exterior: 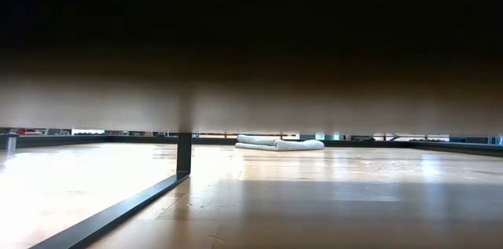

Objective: Stack small to large cups/mugs on shelf
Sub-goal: Return to Home Position

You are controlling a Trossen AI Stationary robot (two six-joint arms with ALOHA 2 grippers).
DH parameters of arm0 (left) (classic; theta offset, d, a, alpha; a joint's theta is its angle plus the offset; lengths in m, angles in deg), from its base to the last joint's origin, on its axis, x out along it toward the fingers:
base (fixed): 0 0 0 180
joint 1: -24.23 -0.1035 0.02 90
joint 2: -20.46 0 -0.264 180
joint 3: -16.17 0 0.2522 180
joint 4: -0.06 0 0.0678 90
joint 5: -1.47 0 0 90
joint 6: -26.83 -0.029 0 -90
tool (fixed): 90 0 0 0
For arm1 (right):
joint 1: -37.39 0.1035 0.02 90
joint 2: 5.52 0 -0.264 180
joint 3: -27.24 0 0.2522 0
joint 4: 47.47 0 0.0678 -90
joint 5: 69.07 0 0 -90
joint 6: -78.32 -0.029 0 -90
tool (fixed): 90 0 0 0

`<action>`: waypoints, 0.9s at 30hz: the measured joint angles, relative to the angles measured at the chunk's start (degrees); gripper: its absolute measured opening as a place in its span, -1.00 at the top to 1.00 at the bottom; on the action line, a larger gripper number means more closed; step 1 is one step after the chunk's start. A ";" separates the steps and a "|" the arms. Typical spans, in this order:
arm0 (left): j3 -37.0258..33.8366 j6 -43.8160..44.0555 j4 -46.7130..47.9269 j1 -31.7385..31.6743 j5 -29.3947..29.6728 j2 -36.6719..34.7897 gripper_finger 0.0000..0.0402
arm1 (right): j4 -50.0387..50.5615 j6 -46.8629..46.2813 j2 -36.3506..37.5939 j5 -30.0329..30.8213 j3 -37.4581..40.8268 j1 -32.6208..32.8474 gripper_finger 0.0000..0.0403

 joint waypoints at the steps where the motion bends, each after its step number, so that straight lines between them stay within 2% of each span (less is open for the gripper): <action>1: 0.00 0.00 0.00 0.00 0.00 0.00 0.27 | 0.01 -0.01 0.00 0.00 0.00 0.01 0.30; 27: 0.00 0.00 0.02 -0.01 -0.01 0.00 0.27 | 0.00 -0.01 0.00 -0.01 0.00 0.02 0.29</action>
